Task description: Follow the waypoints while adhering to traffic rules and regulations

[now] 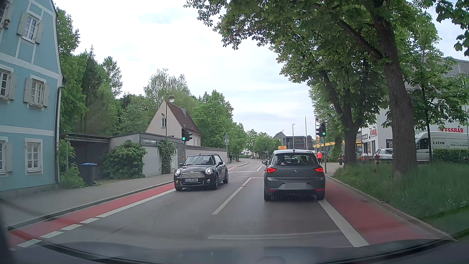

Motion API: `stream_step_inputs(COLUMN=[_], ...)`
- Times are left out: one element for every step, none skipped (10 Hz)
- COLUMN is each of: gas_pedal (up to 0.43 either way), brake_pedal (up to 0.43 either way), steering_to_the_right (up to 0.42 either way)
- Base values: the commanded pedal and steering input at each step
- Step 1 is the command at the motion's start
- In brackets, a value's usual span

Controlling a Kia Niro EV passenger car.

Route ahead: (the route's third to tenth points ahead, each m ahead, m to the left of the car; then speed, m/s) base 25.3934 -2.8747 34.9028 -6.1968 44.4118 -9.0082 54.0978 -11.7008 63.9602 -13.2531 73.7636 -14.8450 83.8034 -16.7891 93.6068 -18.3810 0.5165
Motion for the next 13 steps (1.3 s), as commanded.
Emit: stream_step_inputs(gas_pedal=[0.110,0.130,0.130,0.130,0.130,0.130,0.130,0.130,0.118,0.118,0.118,0.110,0.110], brake_pedal=[0.000,0.000,0.000,0.000,0.000,0.000,0.000,0.000,0.000,0.000,0.000,0.000,0.000], steering_to_the_right=[0.116,0.115,0.114,0.111,0.109,0.109,0.109,0.109,0.109,0.109,0.108,0.102,0.094])
